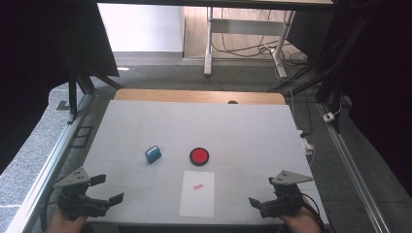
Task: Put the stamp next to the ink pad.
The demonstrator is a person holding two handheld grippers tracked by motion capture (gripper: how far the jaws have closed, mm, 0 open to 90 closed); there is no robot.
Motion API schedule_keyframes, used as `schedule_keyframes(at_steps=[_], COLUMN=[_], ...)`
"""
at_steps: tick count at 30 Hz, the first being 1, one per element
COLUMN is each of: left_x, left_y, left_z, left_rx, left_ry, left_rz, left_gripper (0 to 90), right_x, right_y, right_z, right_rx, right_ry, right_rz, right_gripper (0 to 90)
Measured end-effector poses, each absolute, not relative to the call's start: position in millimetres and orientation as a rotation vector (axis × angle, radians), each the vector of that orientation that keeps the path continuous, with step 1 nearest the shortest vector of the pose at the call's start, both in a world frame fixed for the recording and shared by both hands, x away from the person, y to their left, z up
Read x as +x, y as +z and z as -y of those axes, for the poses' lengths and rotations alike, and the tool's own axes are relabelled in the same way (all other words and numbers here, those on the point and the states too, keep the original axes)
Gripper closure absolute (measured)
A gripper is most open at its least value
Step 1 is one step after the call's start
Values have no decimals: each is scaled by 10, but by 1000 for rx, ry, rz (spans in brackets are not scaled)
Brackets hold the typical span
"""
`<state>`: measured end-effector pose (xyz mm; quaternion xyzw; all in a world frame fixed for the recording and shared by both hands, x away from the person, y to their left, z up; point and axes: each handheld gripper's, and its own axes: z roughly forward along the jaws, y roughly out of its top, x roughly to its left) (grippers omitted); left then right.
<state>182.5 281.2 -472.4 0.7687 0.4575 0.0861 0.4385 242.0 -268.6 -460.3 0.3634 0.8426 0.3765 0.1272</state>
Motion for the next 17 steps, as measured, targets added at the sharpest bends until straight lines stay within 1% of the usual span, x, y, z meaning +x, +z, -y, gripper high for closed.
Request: schedule_keyframes(at_steps=[9,12,17], left_x=[1760,1760,1780], left_y=[-4775,-4787,-4790], left_z=[-2828,-2822,-2814], left_rx=[1989,2002,2011], left_ry=[267,266,252], left_rz=[-1205,-1235,-1238], left_gripper=[1,3,5], right_x=[2417,2417,2415], right_y=[-4601,-4601,-4603], right_z=[2681,2674,2669], right_rx=[1053,1051,1040], right_ry=[1098,1088,1080], right_rz=[-2454,-2459,-2466], right_gripper=[1,1,1])
